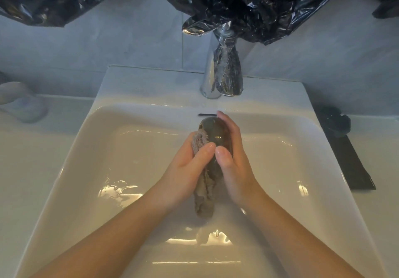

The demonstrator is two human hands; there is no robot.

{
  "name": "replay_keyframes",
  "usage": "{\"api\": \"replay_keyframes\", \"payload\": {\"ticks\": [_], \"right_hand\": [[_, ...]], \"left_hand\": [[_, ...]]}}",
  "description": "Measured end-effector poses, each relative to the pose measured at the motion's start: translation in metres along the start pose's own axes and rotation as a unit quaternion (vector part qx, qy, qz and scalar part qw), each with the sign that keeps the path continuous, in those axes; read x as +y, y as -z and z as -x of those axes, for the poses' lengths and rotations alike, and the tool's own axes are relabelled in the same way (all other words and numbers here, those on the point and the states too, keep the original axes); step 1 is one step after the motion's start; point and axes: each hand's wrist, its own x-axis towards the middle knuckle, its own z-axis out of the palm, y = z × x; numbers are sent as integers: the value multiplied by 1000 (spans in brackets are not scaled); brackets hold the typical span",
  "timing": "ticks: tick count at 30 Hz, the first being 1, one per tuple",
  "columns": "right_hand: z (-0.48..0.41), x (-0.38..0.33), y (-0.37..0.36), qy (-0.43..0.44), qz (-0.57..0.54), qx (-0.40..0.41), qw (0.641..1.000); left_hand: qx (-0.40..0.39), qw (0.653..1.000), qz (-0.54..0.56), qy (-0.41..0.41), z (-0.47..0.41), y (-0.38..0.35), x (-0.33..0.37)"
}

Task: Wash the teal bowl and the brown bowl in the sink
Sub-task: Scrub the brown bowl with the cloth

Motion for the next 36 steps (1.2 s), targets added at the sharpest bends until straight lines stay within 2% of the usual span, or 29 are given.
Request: {"api": "replay_keyframes", "payload": {"ticks": [2, 5, 8, 10, 13, 15, 17, 20, 23, 25, 26, 28, 30, 32, 33, 34, 36], "right_hand": [[0, -6, -1, -80, -86, 1, 993], [-1, -20, 1, -219, -211, -21, 952], [-1, -24, 5, -265, -243, -16, 933], [0, -18, 1, -228, -221, 12, 948], [2, -4, -2, -16, -73, 48, 996], [5, 1, -1, 84, 15, 37, 996], [5, 2, -1, 97, 39, 26, 994], [5, -9, -7, 1, -101, -1, 995], [4, -23, -6, -186, -275, 1, 943], [4, -23, -2, -258, -300, 2, 918], [5, -22, -2, -269, -276, 15, 923], [8, -16, -6, -198, -200, 63, 957], [11, -8, -7, -46, -78, 87, 992], [12, -2, -4, 87, 12, 66, 994], [11, 2, -3, 126, 44, 56, 989], [10, 1, -4, 138, 57, 48, 988], [9, -5, -9, 86, 7, 20, 996]], "left_hand": [[-15, 999, -22, -20, 0, 1, 0], [-56, 996, -64, -35, 2, 4, -1], [-95, 991, -92, -27, 6, 4, -2], [-94, 994, -64, -12, 8, 0, -1], [-49, 997, 23, 46, 8, -5, 2], [-24, 995, 73, 67, 7, -4, 4], [-19, 995, 74, 58, 6, -3, 4], [6, 999, 45, 17, 6, -2, 7], [-24, 998, -53, -33, 7, -3, 5], [-48, 995, -78, -34, 10, -7, 3], [-46, 996, -73, -30, 11, -9, 2], [-20, 999, -40, -1, 13, -16, 3], [7, 998, 32, 55, 13, -21, 7], [18, 989, 116, 91, 11, -21, 11], [15, 987, 134, 87, 10, -19, 12], [16, 989, 129, 72, 10, -18, 13], [37, 994, 99, 38, 8, -15, 11]]}}
